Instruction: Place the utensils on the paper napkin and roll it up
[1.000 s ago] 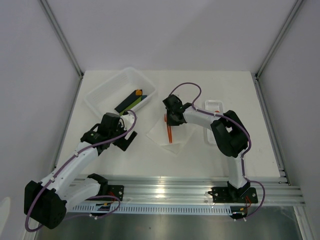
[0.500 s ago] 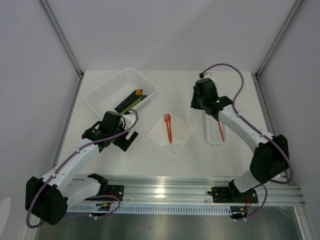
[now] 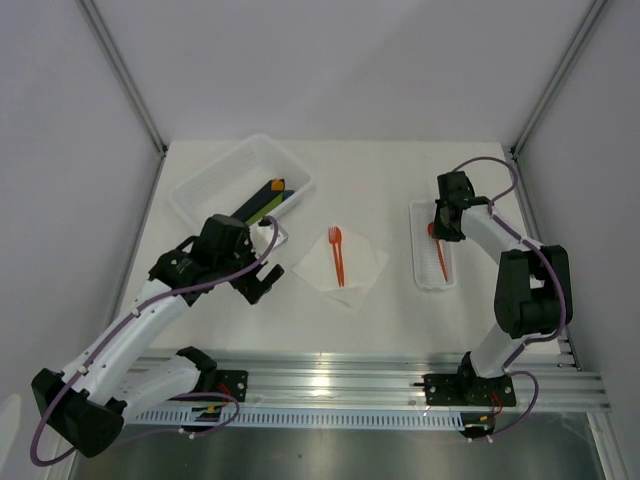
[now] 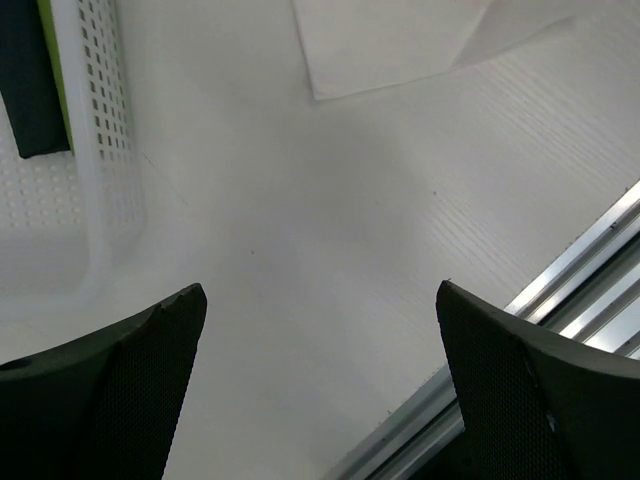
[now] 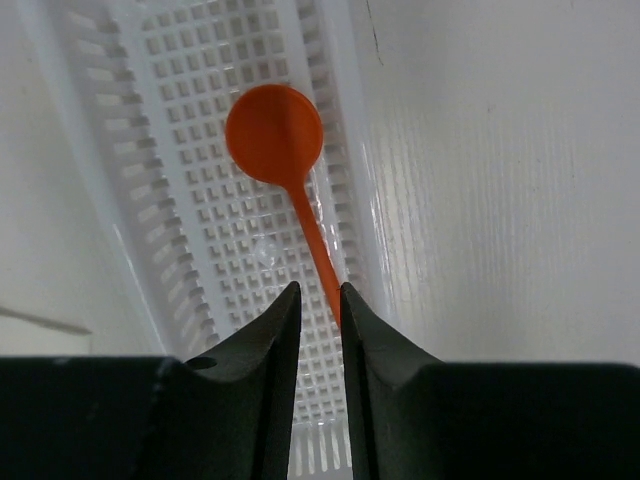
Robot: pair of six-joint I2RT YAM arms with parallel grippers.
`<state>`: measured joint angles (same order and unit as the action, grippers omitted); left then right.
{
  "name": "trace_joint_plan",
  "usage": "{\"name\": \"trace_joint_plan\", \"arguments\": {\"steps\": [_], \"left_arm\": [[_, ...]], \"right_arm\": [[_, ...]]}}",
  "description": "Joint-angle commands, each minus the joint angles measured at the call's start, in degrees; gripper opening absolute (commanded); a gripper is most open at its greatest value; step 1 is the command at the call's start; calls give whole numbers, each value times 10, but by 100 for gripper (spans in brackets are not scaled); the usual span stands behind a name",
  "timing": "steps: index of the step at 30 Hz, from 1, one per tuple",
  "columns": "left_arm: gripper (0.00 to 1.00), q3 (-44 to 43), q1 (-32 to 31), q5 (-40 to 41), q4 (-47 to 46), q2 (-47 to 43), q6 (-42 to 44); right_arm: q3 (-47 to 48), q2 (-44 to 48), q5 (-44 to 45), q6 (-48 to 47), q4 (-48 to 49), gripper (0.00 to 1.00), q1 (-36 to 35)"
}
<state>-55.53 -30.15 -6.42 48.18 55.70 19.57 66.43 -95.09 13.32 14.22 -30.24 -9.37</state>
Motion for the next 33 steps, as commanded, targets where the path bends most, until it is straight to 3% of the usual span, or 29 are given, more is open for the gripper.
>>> {"name": "trace_joint_plan", "arguments": {"steps": [1,5,15,26,27,31,33], "left_arm": [[99,36,-5,3,10,-11,12],[99,83,-5,22,-12,0,7],[100,99,-5,13,-41,12,-12],[100,117,-5,27,-60,26,-14],[99,117,-5,29,-61,27,-14],[100,119,-5,34,-65,29,-13],[100,120,-5,34,-67,29,-13]], "right_arm": [[12,-20,-10,-27,8,25,9],[12,-40,1,-26,12,26,14],[2,-74,-15,-19,34,26,19],[30,-135,-58,-33,31,37,24],[29,-138,-66,-33,32,35,24],[19,-137,-88,-34,41,11,25],[14,-133,-92,-38,43,5,25]]}}
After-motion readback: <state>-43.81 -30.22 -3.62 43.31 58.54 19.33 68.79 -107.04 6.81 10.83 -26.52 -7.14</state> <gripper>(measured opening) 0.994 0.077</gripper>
